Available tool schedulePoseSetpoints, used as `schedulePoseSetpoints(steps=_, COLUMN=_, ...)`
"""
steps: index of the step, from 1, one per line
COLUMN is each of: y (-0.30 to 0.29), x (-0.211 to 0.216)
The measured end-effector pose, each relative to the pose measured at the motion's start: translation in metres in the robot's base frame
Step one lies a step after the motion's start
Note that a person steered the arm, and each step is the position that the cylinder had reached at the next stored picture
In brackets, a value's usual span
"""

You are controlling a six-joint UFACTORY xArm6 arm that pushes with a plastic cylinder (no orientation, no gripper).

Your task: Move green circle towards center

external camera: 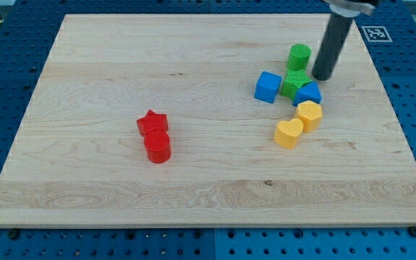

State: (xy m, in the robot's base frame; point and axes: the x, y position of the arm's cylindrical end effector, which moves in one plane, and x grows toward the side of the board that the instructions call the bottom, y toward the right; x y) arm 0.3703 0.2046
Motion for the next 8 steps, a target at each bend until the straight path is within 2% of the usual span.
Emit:
schedulePoseSetpoints(steps=1, y=0.004, x=-0.007)
schedulePoseSetpoints(steps=2, y=0.001, x=-0.033)
schedulePoseSetpoints(steps=4, y=-0.077, x=-0.034)
schedulePoseSetpoints(steps=5, y=-0.092, x=-0.036)
schedulePoseSetpoints(steps=6, y=-0.069, x=-0.046)
schedulePoseSetpoints(steps=7, y=-0.079, x=-0.047)
schedulePoseSetpoints(steps=8, y=-0.114, x=-0.047)
